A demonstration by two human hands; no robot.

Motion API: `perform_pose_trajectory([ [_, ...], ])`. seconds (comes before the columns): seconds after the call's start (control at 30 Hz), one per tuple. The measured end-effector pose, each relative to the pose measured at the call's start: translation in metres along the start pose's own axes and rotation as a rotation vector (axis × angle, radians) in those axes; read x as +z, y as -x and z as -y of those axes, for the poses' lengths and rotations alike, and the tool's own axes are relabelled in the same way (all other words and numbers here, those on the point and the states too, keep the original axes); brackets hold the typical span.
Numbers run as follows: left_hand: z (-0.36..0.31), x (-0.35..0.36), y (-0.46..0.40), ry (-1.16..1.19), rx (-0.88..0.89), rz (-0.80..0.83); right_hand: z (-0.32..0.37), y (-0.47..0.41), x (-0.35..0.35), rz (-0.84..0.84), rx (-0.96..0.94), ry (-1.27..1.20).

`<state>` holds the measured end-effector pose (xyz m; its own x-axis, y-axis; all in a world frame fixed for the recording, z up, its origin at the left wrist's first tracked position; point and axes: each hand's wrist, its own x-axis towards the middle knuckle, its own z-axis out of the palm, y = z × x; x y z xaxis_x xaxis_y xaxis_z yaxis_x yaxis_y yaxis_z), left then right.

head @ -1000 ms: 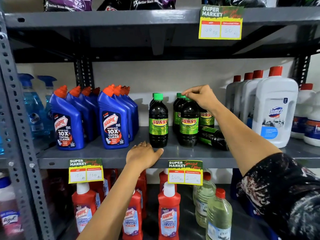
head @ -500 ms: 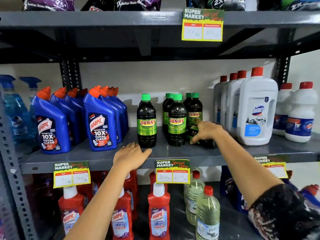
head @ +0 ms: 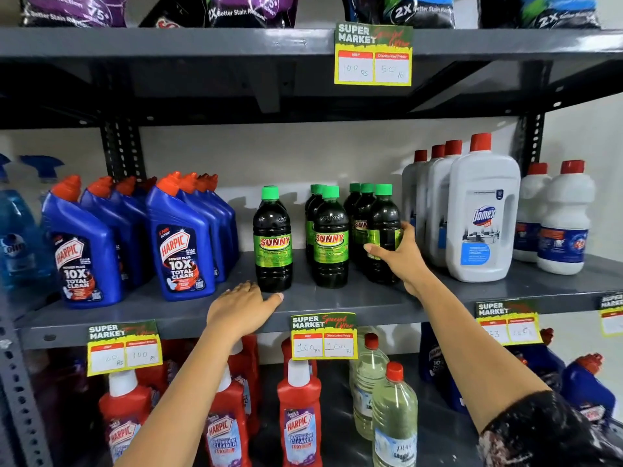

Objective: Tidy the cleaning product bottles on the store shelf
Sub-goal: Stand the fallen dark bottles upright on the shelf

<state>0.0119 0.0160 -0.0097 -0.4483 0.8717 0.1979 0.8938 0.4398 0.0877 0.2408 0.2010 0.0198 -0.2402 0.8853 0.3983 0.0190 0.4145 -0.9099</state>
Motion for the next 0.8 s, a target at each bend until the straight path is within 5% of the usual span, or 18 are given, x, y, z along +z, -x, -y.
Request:
perform_pose_trajectory([
  [0.1,-0.001,-0.001,0.002,-0.001,0.001,0.006,0.011,-0.006,-0.005,0.064,0.014,0.033],
  [0.3,-0.003,-0.003,0.002,0.019,-0.013,0.027,0.112,-0.037,-0.012,-0.302,-0.262,0.699],
  [0.5,-0.001,-0.002,0.000,-0.015,-0.022,0.038,0.147,-0.049,0.010,-0.224,-0.138,1.193],
  [0.63,-0.002,-0.003,0.001,-0.016,-0.025,0.031,0.147,-0.049,0.009,-0.170,-0.163,1.217],
  [0.8,-0.005,-0.006,0.005,-0.016,-0.020,0.024,0.154,-0.056,-0.007,0.167,-0.056,1.095],
])
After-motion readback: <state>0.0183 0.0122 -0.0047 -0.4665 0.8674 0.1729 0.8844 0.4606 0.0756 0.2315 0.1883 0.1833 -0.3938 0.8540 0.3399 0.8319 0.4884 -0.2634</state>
